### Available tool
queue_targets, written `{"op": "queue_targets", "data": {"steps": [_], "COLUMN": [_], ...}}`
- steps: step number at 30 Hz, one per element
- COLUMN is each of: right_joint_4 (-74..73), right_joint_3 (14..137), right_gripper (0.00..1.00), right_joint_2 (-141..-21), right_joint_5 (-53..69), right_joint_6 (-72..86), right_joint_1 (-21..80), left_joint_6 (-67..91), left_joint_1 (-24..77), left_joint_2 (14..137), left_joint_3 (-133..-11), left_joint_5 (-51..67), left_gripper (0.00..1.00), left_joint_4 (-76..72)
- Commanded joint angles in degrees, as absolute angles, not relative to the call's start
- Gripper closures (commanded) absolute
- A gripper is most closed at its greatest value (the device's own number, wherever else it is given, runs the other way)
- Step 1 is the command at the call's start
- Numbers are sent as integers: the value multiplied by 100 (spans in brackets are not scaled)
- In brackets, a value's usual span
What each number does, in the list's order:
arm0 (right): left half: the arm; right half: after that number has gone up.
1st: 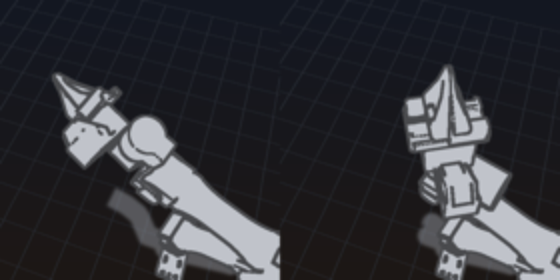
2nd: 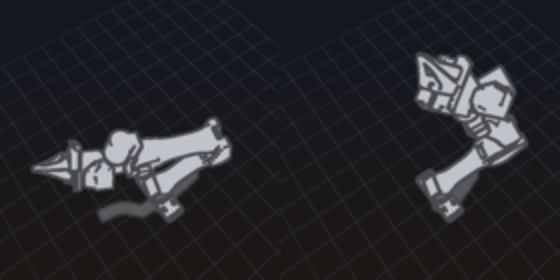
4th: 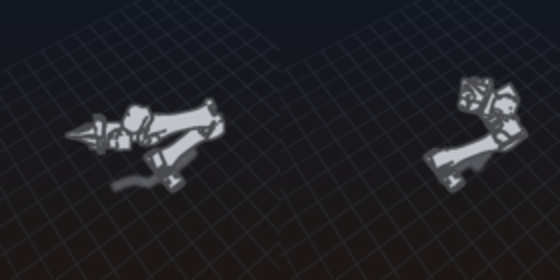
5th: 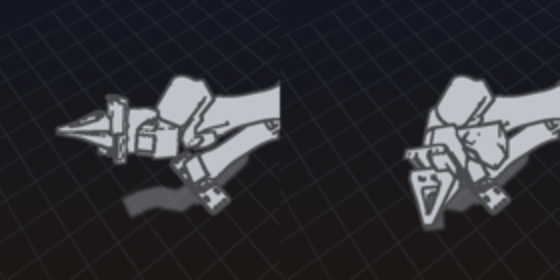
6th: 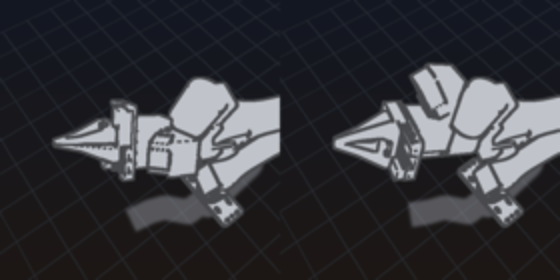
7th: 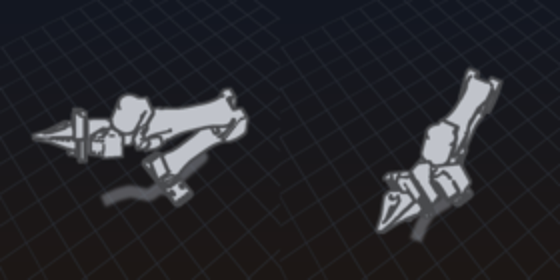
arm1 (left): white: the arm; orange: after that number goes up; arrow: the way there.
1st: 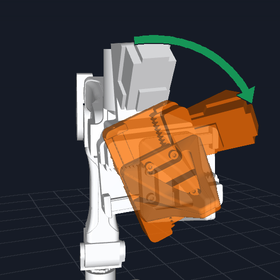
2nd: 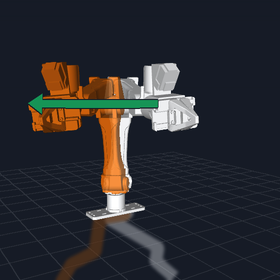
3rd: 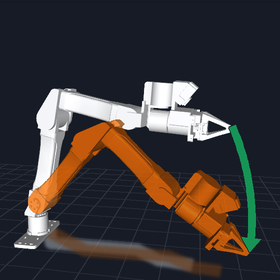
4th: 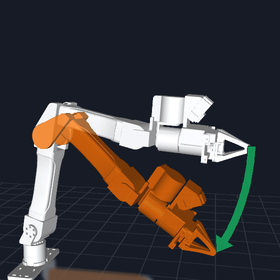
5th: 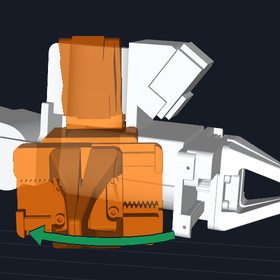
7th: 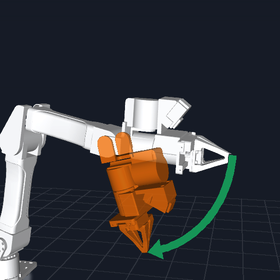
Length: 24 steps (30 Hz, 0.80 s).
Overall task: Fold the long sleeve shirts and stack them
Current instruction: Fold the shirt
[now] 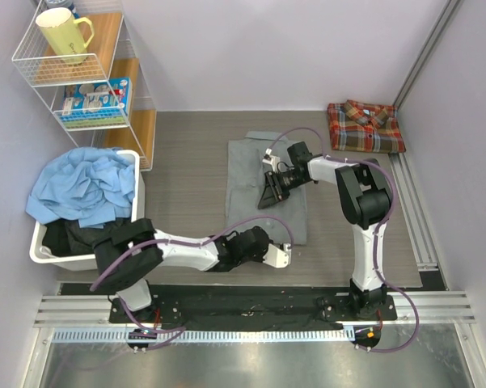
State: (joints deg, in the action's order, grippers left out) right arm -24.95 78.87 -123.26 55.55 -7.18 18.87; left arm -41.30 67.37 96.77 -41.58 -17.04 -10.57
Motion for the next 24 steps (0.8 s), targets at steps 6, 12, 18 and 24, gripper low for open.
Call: {"op": "queue_targets", "data": {"steps": [6,12,18,24], "right_joint_4": [-2654,-3050,-3401,-3524], "right_joint_3": [7637,8367,8929,9281], "right_gripper": [54,43,43,44], "right_joint_2": [-11313,-11135,-11443,-11724], "right_joint_5": [5352,5142,5062,4869], "right_joint_6": [-475,-720,-1046,-1344], "right_joint_1": [2039,1749,1565,1538], "left_joint_6": [-2919,-2330,-2285,-2627], "left_joint_1": [6724,6724,6513,5671], "left_joint_2": [8404,7990,7866,8814], "left_joint_3": [-5290,-5887,-6573,-8119], "left_joint_5": [-18,1158,1924,2803], "left_gripper": [100,100,100,100], "left_joint_4": [2406,3866,4893,6081]}}
